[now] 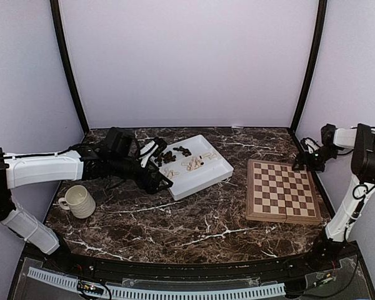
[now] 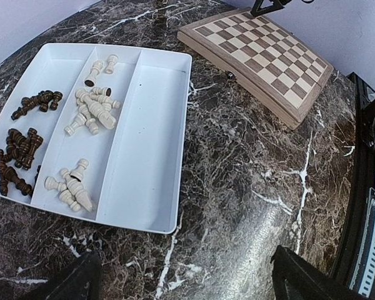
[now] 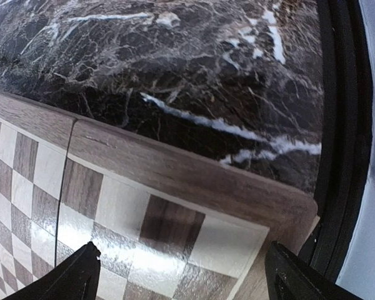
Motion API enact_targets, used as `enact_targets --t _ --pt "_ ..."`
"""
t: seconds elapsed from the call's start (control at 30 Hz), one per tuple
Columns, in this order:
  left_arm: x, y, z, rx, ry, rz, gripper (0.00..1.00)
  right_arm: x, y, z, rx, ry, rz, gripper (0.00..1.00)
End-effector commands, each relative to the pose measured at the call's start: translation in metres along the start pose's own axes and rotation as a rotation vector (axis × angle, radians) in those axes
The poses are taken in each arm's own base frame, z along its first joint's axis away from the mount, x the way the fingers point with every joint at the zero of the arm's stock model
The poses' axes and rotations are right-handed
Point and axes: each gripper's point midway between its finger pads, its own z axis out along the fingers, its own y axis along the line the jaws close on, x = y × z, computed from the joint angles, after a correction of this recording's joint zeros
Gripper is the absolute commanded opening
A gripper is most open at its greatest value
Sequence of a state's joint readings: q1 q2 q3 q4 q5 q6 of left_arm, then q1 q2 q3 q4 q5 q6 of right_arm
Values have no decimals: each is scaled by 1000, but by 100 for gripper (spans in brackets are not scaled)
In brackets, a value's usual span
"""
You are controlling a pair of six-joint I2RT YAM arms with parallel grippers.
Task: Set up the chess pieces on the board
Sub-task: Adjust the chessboard at the center of the board.
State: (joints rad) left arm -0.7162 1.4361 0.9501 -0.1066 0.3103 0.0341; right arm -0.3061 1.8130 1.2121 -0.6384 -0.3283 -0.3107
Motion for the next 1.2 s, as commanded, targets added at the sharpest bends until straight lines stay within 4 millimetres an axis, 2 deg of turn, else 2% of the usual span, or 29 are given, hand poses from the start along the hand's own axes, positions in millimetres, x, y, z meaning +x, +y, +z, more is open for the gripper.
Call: enact_targets --t 0.0,0.23,0.3,0.37,0.43,0.5,0.6,0.7,0.77,0.83,0.9,0.93,0.97,1.0,1.03,1.07,1.1,1.13,1.17 --pt "-13 -9 -6 37 -25 29 96 -13 24 15 -111 22 -58 91" --pt "-10 -9 -3 39 -12 29 95 -28 62 37 -120 73 -188 89" --pt "-10 -9 -3 38 -12 29 95 -34 71 36 -124 59 -198 88" --pt "-10 -9 -2 39 -11 30 95 -44 71 26 -112 15 -172 88" --pt "-9 -8 -2 37 -9 28 95 -55 61 9 -61 -58 -142 88" --pt "-10 -11 -1 42 2 35 93 -60 40 -8 13 -118 -100 89" --pt "-15 -31 -2 104 12 63 89 -57 4 -26 80 -164 -5 87" --pt "-25 -46 -2 144 -28 53 88 -44 -16 -28 101 -138 42 87" --pt "-29 -57 1 161 -30 50 89 -35 -18 -21 99 -101 43 89" --pt "-32 -69 8 145 -28 77 92 -29 -18 -14 83 -74 45 90" --pt "-30 -87 24 125 -23 83 96 -25 -18 -7 72 -56 55 90" --pt "-39 -94 28 132 -53 73 97 -23 -18 -4 70 -48 61 90" --pt "-33 -107 42 152 -31 63 98 -22 -18 -2 65 -42 66 90" --pt "-46 -116 46 167 -66 65 99 -21 -17 0 56 -37 69 91" --pt "-37 -129 64 183 -32 57 99 -20 -16 1 47 -33 70 91" --pt "-51 -139 69 193 -57 63 99 -19 -16 2 42 -28 72 91" --pt "-39 -148 88 193 -16 61 99 -18 -16 4 40 -21 72 91" --pt "-53 -155 92 197 -34 65 99 -17 -16 5 38 -16 73 90" --pt "-43 -160 109 187 -1 51 99 -15 -16 5 38 -10 72 91"
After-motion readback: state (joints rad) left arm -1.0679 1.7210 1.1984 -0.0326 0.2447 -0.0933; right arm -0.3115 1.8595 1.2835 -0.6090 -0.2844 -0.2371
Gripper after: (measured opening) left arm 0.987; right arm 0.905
